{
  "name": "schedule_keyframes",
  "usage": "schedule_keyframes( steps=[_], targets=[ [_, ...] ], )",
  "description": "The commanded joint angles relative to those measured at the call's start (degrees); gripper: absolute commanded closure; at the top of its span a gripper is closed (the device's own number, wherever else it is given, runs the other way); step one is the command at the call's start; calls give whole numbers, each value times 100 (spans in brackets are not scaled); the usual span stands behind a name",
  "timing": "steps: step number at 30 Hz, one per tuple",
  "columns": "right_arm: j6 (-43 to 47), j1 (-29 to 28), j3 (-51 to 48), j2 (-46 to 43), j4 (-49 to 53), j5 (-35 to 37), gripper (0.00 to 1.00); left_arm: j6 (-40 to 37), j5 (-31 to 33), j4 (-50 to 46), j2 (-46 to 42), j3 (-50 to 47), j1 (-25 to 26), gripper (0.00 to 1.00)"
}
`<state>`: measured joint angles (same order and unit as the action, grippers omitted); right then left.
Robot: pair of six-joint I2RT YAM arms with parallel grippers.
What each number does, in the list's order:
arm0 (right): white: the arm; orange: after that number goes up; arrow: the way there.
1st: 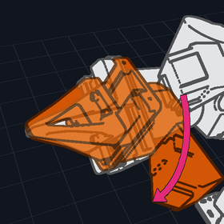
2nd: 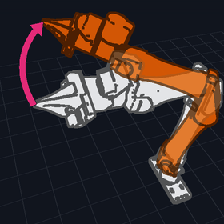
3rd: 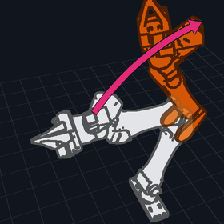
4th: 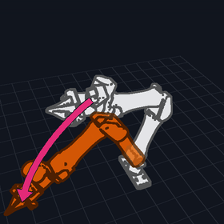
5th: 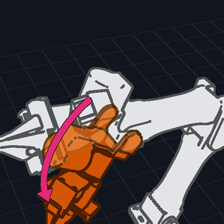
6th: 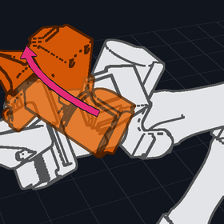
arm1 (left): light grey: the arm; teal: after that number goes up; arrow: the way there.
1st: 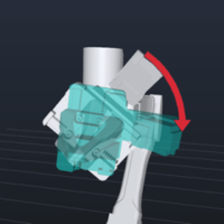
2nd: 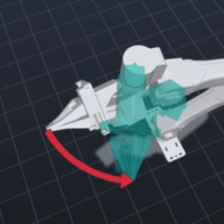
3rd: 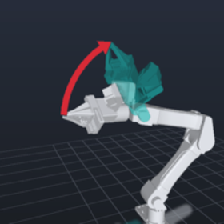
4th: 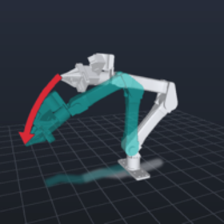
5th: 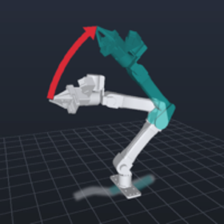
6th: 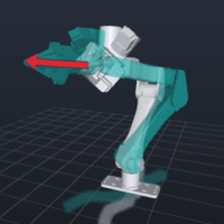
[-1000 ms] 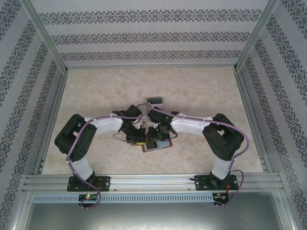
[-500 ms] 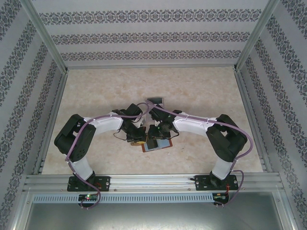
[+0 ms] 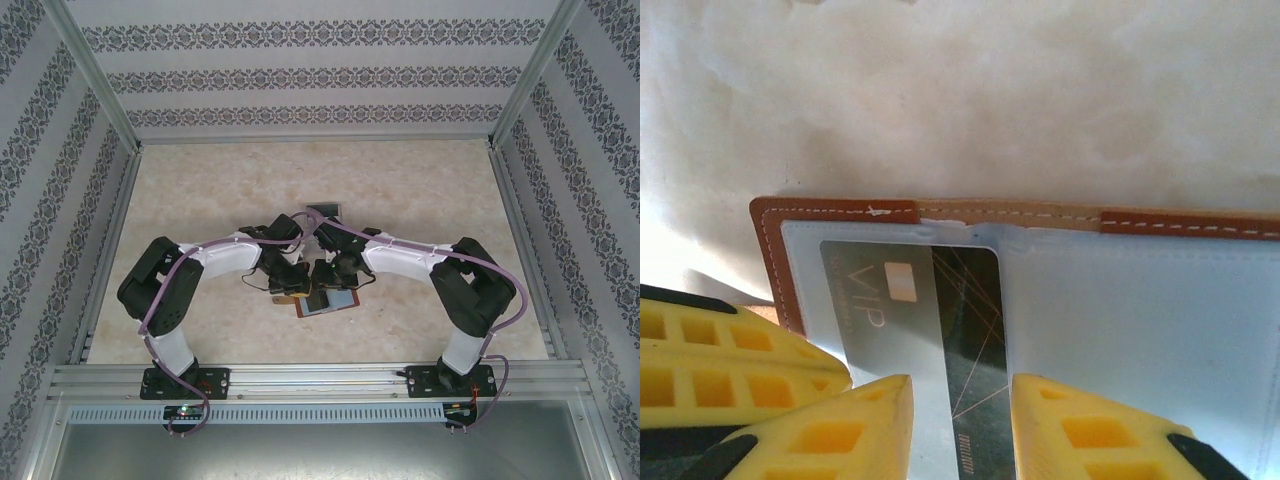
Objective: Take the credit cards out of the card holder
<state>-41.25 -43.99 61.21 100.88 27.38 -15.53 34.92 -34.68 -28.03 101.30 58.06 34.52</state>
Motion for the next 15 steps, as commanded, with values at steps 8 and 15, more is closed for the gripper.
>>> schedule_keyframes(
  steps=[8, 15],
  targets=[
    [137, 73, -180, 229, -109, -125, 68, -220, 468, -492, 258, 21, 88, 100],
    [-30, 178, -468, 87, -584, -526, 68, -264, 511, -541, 351, 5, 86, 100]
  ],
)
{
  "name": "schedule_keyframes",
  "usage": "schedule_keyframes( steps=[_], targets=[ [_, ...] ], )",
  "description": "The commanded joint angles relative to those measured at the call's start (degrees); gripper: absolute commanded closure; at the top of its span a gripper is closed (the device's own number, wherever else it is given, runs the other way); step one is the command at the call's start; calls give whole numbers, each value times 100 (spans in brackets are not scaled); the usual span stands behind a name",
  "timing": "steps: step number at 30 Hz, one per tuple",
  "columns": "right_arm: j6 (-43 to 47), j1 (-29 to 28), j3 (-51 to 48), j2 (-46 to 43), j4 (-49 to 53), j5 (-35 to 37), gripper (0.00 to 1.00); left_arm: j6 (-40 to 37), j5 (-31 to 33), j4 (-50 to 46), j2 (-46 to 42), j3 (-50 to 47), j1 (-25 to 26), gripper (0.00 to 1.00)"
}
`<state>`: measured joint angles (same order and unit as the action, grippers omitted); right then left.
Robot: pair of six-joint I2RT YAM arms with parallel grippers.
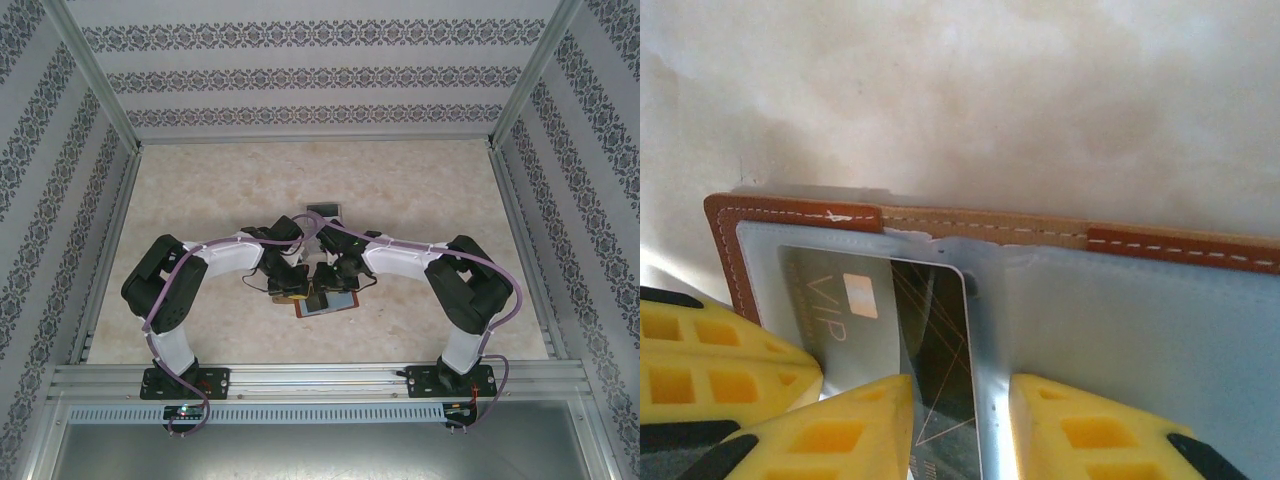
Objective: Take the credit cards out of the card holder
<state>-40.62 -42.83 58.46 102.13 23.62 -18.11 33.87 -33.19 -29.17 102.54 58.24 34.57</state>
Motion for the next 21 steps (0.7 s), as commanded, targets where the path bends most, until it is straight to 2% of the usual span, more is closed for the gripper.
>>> schedule_keyframes(
  steps=[1, 21],
  targets=[
    [-120, 70, -234, -64, -274, -325, 68, -169, 386, -444, 231, -1, 84, 100],
    [-342, 124, -410, -443, -653, -801, 76, -213, 378, -475, 345, 34, 85, 100]
  ],
)
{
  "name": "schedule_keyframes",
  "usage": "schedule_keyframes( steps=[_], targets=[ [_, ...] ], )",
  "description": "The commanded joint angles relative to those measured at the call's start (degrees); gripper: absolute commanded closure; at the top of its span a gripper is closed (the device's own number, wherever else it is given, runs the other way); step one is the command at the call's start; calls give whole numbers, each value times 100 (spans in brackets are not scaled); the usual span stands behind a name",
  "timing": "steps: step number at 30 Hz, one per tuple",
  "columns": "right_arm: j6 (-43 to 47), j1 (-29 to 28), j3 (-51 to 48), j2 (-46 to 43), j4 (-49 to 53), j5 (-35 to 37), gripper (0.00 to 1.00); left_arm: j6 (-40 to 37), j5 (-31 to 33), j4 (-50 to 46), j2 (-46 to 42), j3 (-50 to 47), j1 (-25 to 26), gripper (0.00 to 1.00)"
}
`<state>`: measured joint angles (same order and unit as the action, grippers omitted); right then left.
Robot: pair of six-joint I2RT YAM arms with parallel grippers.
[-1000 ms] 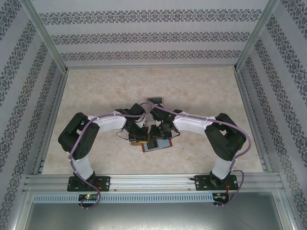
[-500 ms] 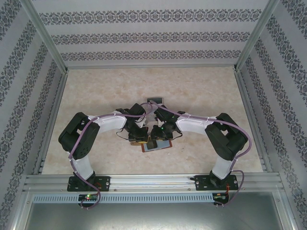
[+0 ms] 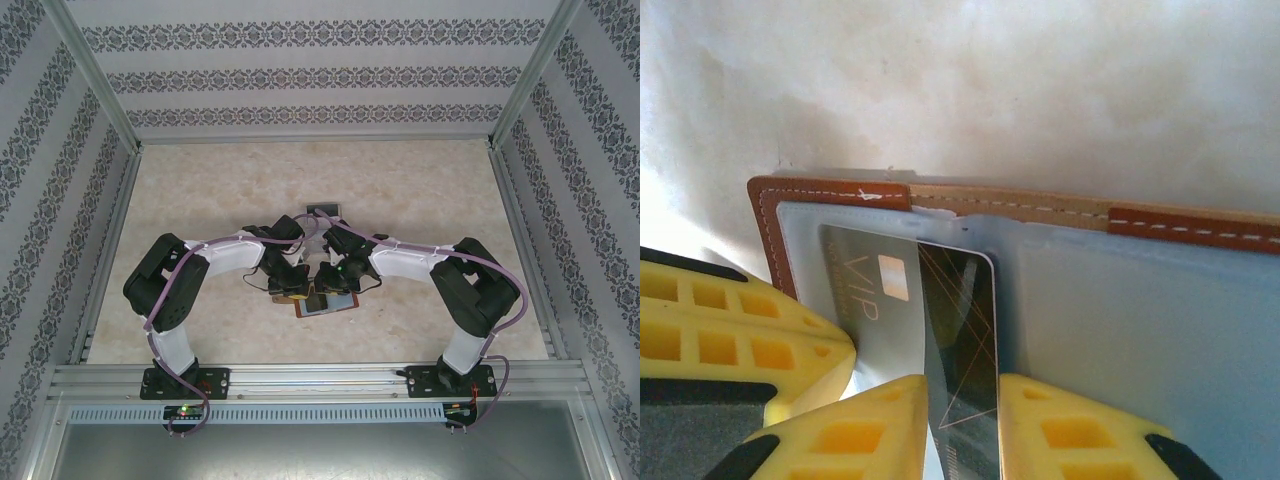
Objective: Take the credit cards out of the card holder
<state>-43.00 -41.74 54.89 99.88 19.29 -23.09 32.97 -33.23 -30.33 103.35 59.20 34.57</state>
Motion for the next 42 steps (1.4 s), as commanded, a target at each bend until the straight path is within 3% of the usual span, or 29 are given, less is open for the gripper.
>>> schedule_keyframes(
  steps=[1, 19, 26, 36, 42],
  targets=[
    [-113, 18, -66, -231, -263, -358, 77, -124, 383, -361, 269, -57, 85, 100],
    [-903, 343, -963, -73, -2454, -1630, 82, -98, 376, -329, 247, -93, 95, 100],
    [-902, 351, -1032, 31, -2491, -1611, 80, -97, 379, -338, 240, -79, 100, 100],
    [-838, 386, -1110, -169, -2458, -1463, 97, -89, 395, -359, 196, -100, 94, 100],
    [-574, 446, -1086, -378, -1998, -1212, 100, -85, 417, -409, 98, -80, 96, 100]
  ],
)
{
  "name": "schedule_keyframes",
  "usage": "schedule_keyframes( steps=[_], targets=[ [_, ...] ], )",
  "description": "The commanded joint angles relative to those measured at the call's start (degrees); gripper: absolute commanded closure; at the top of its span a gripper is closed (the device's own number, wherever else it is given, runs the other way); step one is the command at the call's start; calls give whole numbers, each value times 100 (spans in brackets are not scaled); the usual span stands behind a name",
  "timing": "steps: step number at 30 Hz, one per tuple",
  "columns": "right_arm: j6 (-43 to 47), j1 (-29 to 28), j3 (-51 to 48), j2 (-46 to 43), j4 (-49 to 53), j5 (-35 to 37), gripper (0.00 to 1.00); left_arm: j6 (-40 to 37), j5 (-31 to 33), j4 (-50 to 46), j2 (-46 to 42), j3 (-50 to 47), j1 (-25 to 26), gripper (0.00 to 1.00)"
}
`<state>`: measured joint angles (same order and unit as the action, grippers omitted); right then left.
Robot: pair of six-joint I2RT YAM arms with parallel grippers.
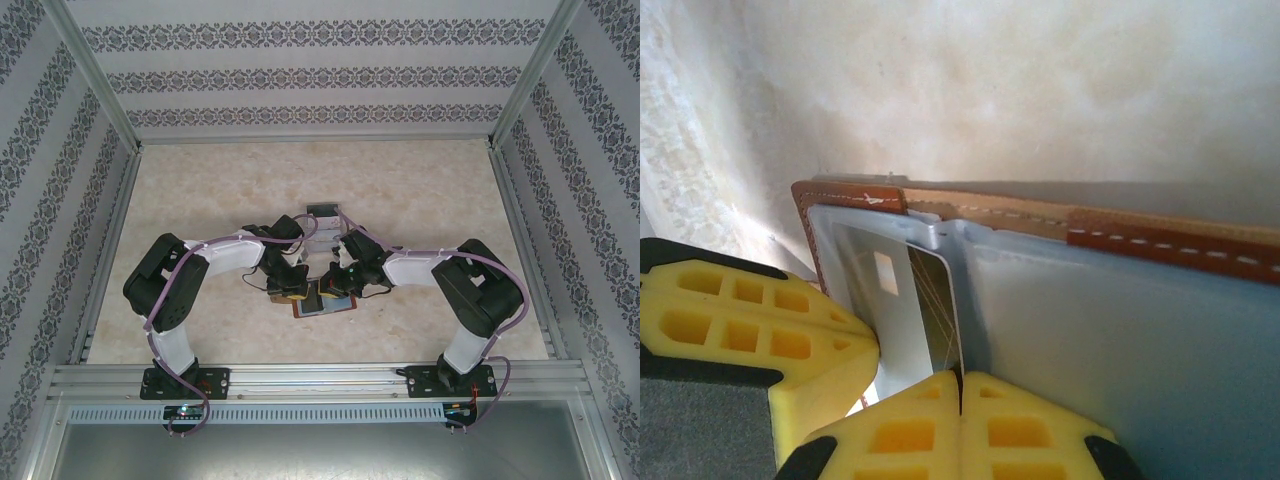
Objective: Take the credit cards out of the card holder
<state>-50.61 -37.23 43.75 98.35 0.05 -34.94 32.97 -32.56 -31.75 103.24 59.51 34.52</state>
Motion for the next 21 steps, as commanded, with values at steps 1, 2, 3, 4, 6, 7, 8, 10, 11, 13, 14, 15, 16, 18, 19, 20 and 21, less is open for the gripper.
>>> schedule_keyframes(
  steps=[1, 2, 3, 4, 6, 7, 8, 10, 11, 13, 14, 15, 16, 18, 19, 20, 21],
  targets=[
    [241, 15, 46, -269, 44, 35, 100, -80, 347, -278, 92, -112, 105, 100],
    [303, 22, 63, -308, 157, 89, 100, -84, 349, -277, 83, -106, 99, 100],
    [376, 40, 89, -349, 291, 146, 100, -89, 357, -286, 71, -113, 100, 100],
    [454, 54, 118, -396, 445, 219, 100, -89, 358, -286, 64, -115, 103, 100],
    [591, 60, 183, -482, 705, 356, 100, -89, 361, -294, 64, -111, 99, 100],
    [678, 59, 230, -516, 876, 425, 100, -85, 361, -285, 64, -108, 99, 100],
    [762, 59, 285, -552, 1047, 509, 100, -83, 367, -287, 64, -119, 99, 100],
    [905, 62, 368, -624, 1340, 666, 100, -80, 358, -279, 54, -123, 98, 100],
    [973, 69, 416, -661, 1478, 736, 100, -80, 356, -275, 56, -118, 103, 100],
    [1097, 68, 510, -702, 1766, 899, 100, -81, 360, -271, 51, -126, 101, 100],
    [1146, 68, 558, -724, 1896, 956, 100, -80, 361, -267, 51, -128, 102, 100],
    [1178, 68, 594, -736, 1994, 1007, 100, -80, 358, -271, 56, -124, 99, 100],
    [1223, 69, 636, -753, 2109, 1066, 100, -80, 353, -271, 55, -137, 99, 100],
    [1298, 65, 718, -765, 2302, 1182, 100, -78, 347, -259, 56, -138, 99, 100],
    [1348, 59, 768, -773, 2437, 1260, 100, -80, 348, -253, 54, -141, 103, 100],
    [1404, 63, 820, -769, 2570, 1340, 100, -80, 351, -253, 45, -143, 104, 100],
    [1440, 50, 865, -780, 2672, 1407, 100, -80, 349, -252, 45, -145, 99, 100]
  ],
)
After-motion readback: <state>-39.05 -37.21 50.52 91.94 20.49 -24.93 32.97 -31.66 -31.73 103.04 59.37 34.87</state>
